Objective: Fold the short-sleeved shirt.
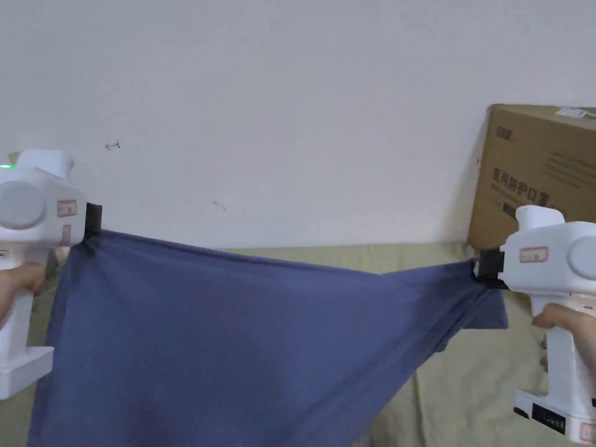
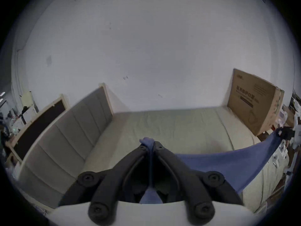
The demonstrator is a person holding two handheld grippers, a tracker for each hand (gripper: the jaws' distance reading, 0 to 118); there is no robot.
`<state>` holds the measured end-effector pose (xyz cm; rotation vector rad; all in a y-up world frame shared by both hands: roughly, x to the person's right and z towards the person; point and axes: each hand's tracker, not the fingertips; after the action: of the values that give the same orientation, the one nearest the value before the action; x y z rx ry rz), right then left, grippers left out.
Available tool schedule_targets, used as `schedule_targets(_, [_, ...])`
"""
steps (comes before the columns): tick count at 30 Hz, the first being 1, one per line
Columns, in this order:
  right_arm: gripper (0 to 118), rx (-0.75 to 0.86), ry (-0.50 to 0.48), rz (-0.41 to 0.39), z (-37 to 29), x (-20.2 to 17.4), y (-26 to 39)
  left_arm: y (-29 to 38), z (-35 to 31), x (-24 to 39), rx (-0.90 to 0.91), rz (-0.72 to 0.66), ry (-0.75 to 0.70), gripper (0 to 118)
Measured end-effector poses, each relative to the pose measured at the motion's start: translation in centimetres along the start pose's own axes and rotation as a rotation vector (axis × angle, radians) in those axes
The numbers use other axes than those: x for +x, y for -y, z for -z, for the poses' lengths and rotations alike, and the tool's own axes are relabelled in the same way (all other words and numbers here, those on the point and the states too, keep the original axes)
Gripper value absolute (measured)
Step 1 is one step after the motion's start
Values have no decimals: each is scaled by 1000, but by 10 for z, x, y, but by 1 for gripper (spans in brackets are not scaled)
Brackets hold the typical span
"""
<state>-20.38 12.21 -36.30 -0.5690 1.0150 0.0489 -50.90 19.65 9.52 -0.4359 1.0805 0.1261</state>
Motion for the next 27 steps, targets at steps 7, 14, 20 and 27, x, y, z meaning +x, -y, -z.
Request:
schedule_targets(7, [0,106,39,-81,16,-39,-105,-68,0,-10,112,-43,-70,3])
schedule_targets(14, [0,222,77,-79,39,-74,-193,-118,46,0,181,-39,-164,3])
schedule_targets(20, [0,320,110,-73,44,-86,-260,-167,70,12,265,-86,-196,3])
schedule_targets(27, [0,413,166,-173,29,-94,-292,-191,71,11,351,-90,-166,3])
